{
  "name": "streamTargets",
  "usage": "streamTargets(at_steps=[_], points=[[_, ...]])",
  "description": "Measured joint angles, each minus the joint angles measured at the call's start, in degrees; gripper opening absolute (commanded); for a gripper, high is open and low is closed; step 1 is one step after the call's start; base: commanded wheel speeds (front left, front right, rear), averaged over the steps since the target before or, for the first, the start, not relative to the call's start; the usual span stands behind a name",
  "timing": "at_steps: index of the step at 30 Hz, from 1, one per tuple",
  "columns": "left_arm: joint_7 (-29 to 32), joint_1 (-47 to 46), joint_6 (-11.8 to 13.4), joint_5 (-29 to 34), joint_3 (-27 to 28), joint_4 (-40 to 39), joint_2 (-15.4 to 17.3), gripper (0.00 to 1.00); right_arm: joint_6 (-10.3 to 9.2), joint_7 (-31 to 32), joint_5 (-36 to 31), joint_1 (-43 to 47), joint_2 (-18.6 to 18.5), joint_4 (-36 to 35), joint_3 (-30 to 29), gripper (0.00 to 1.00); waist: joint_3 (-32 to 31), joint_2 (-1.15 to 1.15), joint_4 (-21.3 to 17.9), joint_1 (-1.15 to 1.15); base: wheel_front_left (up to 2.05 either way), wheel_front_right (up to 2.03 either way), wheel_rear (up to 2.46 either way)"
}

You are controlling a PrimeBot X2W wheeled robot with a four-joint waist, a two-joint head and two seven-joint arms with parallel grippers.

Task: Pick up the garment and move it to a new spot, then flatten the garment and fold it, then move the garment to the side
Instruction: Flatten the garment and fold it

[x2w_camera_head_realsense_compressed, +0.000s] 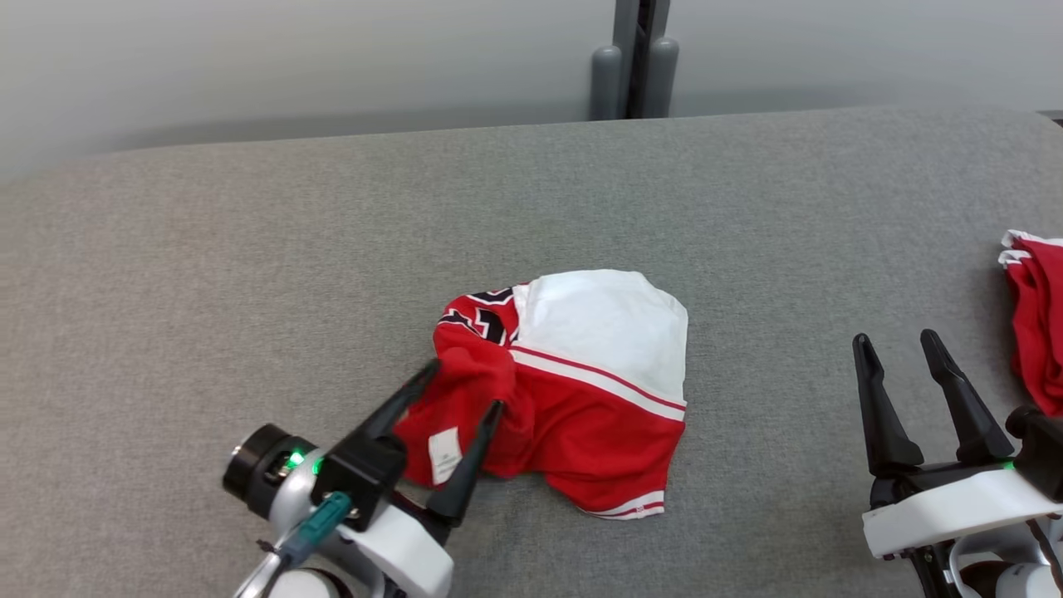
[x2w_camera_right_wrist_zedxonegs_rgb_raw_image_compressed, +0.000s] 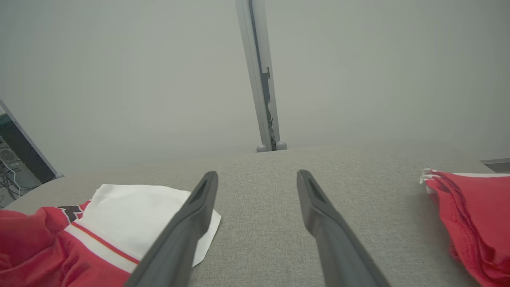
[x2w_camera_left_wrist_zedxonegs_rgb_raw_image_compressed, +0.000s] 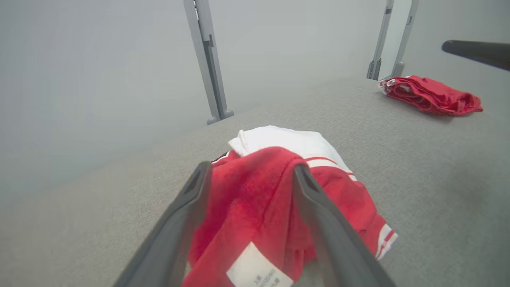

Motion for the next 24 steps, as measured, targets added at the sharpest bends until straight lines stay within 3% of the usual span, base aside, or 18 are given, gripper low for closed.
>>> streamTargets(at_steps=[8,17,24], points=[[-1.59,3.08,5.23,-2.41,6.55,-6.03,2.12,1.0,0.0,0.54,-0.9,0.13,0.0,-0.81,0.14,1.0,-1.04,0.0,2.0,0.0,0.0,0.0,0.0],[-8.45,8.31,10.14,-7.61,16.66,-6.46,2.69,1.0,0.0,1.15,-1.77,1.0,0.01,-1.42,0.48,1.0,-2.28,0.0,2.11,0.0,0.0,0.0,0.0],[-11.87,12.27,10.91,-9.48,20.52,-4.82,3.12,1.0,0.0,1.65,-2.12,1.91,0.01,-2.13,0.26,1.0,-3.14,0.0,1.85,0.0,0.0,0.0,0.0]])
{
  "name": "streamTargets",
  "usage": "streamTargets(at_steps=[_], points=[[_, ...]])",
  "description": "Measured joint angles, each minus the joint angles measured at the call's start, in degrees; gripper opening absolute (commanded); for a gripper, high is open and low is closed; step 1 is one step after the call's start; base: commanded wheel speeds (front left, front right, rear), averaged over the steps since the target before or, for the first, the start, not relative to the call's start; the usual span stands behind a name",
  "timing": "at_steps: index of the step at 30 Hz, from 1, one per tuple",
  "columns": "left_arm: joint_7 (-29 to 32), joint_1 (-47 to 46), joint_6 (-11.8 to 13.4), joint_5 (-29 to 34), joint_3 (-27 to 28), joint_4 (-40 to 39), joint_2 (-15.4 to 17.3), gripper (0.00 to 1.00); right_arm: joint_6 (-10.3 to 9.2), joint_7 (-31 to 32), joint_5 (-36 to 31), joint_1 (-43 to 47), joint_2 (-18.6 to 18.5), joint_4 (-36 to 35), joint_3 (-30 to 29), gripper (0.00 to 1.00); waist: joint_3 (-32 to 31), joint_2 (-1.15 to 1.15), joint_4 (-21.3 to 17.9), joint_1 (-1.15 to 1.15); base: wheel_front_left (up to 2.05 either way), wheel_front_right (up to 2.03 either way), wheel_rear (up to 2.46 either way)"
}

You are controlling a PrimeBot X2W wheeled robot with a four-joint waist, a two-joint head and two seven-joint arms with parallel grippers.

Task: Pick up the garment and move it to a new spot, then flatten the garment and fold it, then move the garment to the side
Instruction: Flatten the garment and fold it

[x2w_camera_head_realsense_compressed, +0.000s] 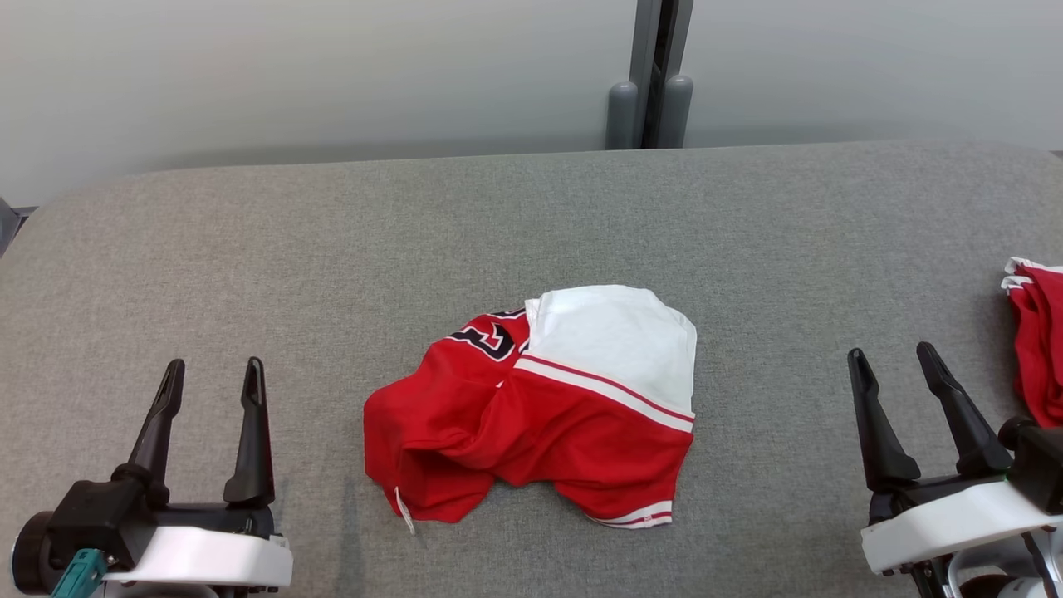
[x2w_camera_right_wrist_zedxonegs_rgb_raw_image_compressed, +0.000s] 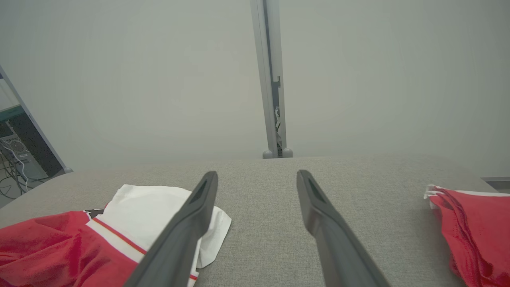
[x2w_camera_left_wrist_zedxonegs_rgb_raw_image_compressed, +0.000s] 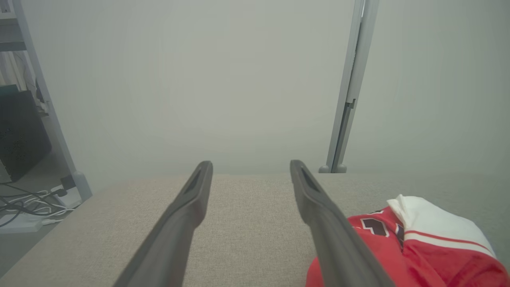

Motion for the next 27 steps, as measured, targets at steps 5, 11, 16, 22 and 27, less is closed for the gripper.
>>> streamTargets(at_steps=[5,11,16,22,27], points=[[-0.33,0.71,-0.07,0.0,-0.1,0.23,-0.04,1.0,0.0,0.21,-0.08,0.29,-0.01,-0.43,-0.08,1.0,-0.26,0.0,0.14,0.0,0.0,0.0,0.0],[-0.48,0.66,-0.79,-0.04,-0.44,1.04,0.1,1.0,0.0,0.27,-0.07,0.29,0.0,-0.54,-0.05,1.0,-0.34,0.0,0.25,0.0,0.0,0.0,0.0],[3.55,0.53,-2.7,-2.2,-2.43,3.01,0.15,1.0,0.0,0.29,-0.05,0.28,0.0,-0.46,0.18,1.0,-0.48,0.0,0.31,0.0,0.0,0.0,0.0],[11.1,0.57,-6.27,-7.8,-5.76,8.04,-1.62,1.0,0.0,0.51,0.24,0.23,0.0,-0.38,0.92,1.0,-0.01,0.0,-0.16,0.0,0.0,0.0,0.0],[13.68,-0.45,-9.06,-11.23,-6.43,13.58,-2.54,1.0,0.0,0.53,0.27,-0.3,0.0,-0.43,1.52,1.0,1.01,0.0,-0.89,0.0,0.0,0.0,0.0]])
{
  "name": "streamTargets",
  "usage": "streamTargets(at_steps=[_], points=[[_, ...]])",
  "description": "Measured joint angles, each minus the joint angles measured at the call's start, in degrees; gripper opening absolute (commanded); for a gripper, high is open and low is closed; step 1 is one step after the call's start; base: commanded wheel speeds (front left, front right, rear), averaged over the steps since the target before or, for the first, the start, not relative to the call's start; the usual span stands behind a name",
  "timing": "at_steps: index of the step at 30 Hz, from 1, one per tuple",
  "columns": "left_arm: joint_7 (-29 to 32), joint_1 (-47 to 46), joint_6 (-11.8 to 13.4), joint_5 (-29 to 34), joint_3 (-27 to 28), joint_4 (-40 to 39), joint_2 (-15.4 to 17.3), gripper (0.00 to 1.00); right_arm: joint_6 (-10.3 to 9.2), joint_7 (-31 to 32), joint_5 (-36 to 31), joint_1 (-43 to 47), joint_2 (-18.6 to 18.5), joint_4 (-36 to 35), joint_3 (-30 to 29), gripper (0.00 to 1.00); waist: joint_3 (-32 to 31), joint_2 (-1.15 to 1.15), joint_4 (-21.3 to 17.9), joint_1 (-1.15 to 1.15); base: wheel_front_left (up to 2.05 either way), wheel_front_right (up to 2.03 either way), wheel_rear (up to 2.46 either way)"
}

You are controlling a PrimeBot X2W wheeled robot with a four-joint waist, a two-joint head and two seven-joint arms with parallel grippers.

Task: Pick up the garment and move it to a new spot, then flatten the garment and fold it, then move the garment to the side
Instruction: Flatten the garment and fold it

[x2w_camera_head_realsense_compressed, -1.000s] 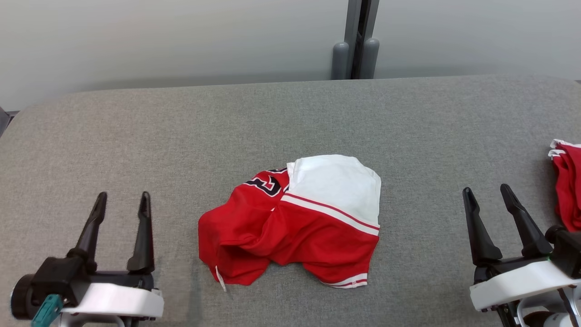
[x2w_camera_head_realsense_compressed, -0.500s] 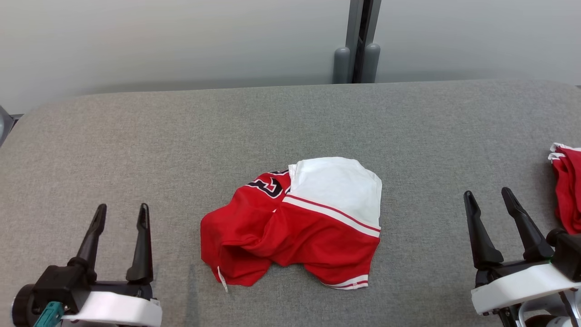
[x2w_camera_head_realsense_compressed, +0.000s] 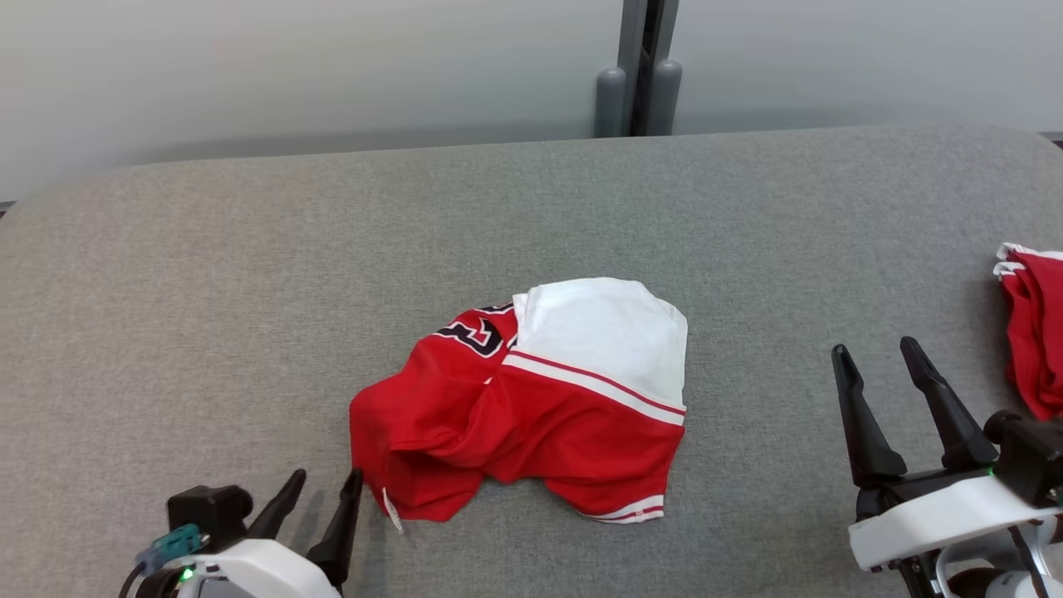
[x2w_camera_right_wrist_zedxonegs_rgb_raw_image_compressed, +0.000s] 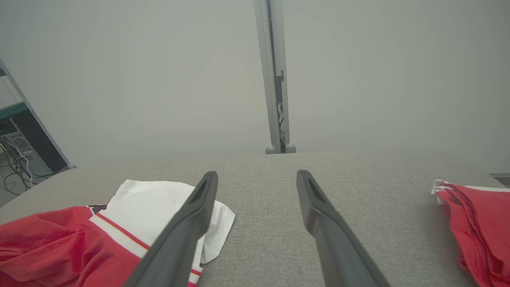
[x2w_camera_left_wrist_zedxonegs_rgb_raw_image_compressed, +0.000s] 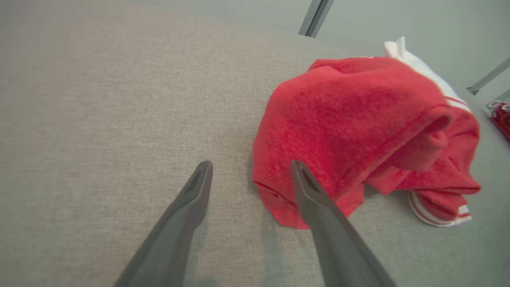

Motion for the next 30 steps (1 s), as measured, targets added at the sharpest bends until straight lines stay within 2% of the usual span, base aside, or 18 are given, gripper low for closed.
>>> streamTargets(at_steps=[8,9,10,11,12,17,24,30], points=[[2.21,-6.76,-4.83,-1.05,-2.26,9.75,-0.93,1.0,0.0,0.01,0.1,-1.76,-0.01,0.08,0.29,1.0,2.69,0.0,-2.54,0.0,0.0,0.0,0.0],[2.66,-7.82,-6.04,-1.14,-2.82,11.76,-0.98,1.0,0.0,-0.09,0.12,-1.8,0.02,0.34,0.3,1.0,3.23,0.0,-3.41,0.0,0.0,0.0,0.0],[2.98,-8.28,-6.65,-1.2,-3.22,12.65,-0.85,0.83,0.0,-0.18,0.13,-1.81,0.01,0.52,0.16,1.0,3.48,0.0,-3.84,0.0,0.0,0.0,0.0],[2.97,-8.72,-7.1,-1.12,-3.39,13.21,-0.65,0.33,0.0,-0.59,0.31,-1.83,0.02,0.62,0.09,1.0,3.72,0.0,-4.25,0.0,0.0,0.0,0.0],[2.75,-9.27,-7.12,-0.99,-3.41,13.73,-0.65,0.0,0.0,-0.66,0.46,-1.86,-0.01,0.74,-0.01,1.0,3.96,0.0,-4.63,0.0,0.0,0.0,0.0],[0.12,-10.65,-6.36,0.63,-3.11,14.5,0.21,0.0,0.0,-1.58,0.77,-1.88,0.0,1.57,-0.58,1.0,4.59,0.0,-5.34,0.0,0.0,0.0,0.0],[-4.78,-12.72,-1.03,5.39,-0.05,8.46,4.63,0.0,0.0,-2.03,0.96,-1.9,-0.01,1.83,-1.6,1.0,3.69,0.0,-4.24,0.0,0.0,0.0,0.0],[-3.97,-14.57,3.59,10.85,1.34,-2.24,10.12,0.0,0.0,-2.13,0.96,-1.9,0.0,1.98,-1.67,1.0,2.78,0.0,-2.98,0.0,0.0,0.0,0.0]])
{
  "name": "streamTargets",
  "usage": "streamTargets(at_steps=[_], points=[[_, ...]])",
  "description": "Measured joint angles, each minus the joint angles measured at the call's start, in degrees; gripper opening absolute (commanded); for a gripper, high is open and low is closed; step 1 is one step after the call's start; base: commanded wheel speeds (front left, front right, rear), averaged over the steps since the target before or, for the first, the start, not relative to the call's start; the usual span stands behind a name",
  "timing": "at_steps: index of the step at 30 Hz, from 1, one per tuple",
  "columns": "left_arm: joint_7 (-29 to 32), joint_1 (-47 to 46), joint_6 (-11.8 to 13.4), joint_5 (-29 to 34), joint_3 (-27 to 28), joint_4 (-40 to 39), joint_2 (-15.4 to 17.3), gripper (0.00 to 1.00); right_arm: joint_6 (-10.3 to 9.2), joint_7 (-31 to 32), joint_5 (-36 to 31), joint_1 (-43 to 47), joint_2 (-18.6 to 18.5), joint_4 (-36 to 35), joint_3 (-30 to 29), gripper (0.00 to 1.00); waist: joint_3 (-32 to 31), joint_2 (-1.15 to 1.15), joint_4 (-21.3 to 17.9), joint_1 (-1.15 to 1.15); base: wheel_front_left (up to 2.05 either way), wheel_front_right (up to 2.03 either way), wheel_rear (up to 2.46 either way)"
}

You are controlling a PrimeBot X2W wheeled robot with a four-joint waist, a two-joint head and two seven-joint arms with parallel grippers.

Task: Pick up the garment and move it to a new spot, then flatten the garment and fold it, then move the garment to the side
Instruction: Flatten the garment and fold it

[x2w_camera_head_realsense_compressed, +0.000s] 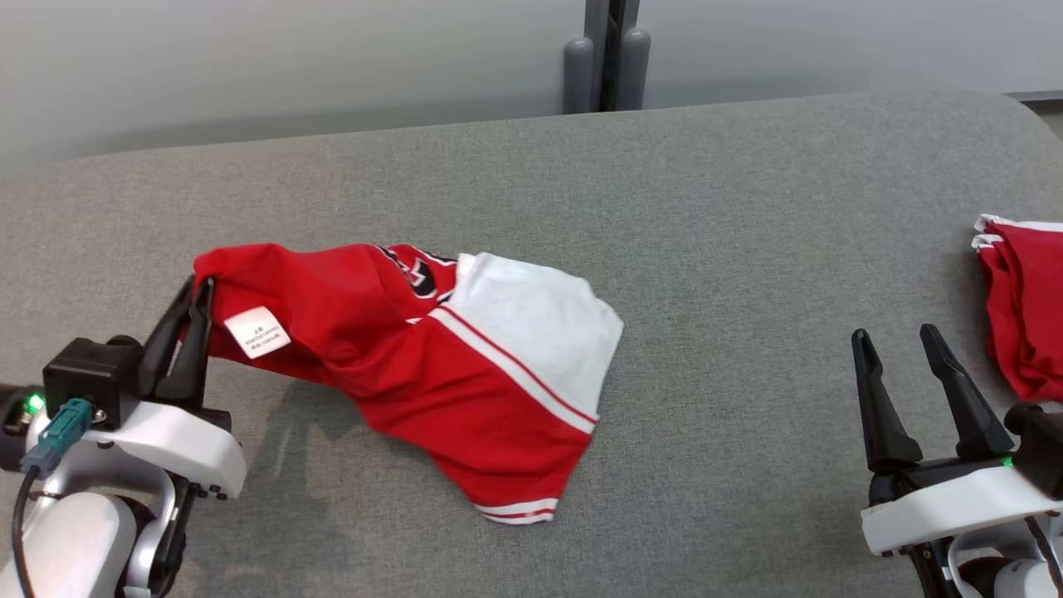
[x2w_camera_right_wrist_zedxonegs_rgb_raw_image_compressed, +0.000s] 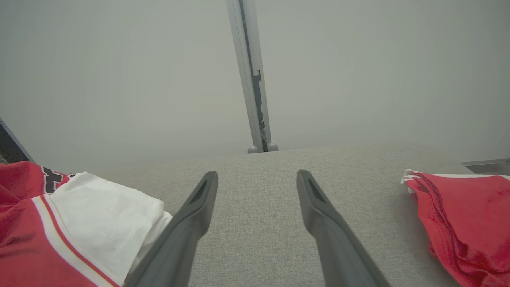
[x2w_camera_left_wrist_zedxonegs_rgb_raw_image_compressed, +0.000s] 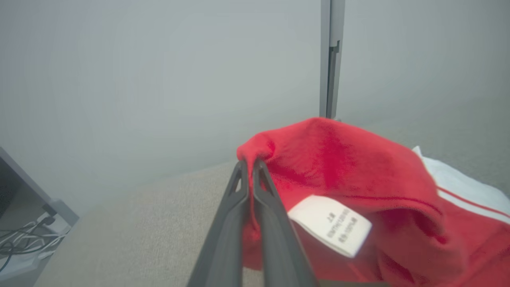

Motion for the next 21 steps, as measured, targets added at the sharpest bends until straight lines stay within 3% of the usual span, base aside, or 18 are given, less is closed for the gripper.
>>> streamTargets(at_steps=[4,9,14,20,21], points=[[1.66,0.3,2.26,3.53,-0.23,-7.47,3.02,0.0,0.0,-0.1,0.0,0.01,0.0,0.01,0.09,1.0,-0.41,0.0,0.35,0.0,0.0,0.0,0.0],[3.8,4.53,2.64,3.85,-3.22,-11.84,2.47,0.0,0.0,-0.24,0.09,0.05,0.01,0.11,0.15,1.0,-0.43,0.0,0.26,0.0,0.0,0.0,0.0],[3.81,8.86,2.11,0.77,-5.25,-7.73,-0.38,0.0,0.0,-0.34,0.47,0.08,0.01,0.36,0.2,1.0,-0.11,0.0,0.43,0.0,0.0,0.0,0.0],[-0.05,10.11,-2.03,-4.19,-5.69,3.87,-3.82,0.0,0.0,-0.04,0.42,-0.06,0.0,0.45,0.14,1.0,0.01,0.0,1.03,0.0,0.0,0.0,0.0],[-0.76,10.01,-2.18,-4.6,-5.54,4.83,-4.33,0.07,0.0,0.11,0.3,-0.11,0.02,0.44,0.13,1.0,-0.07,0.0,1.1,0.0,0.0,0.0,0.0]])
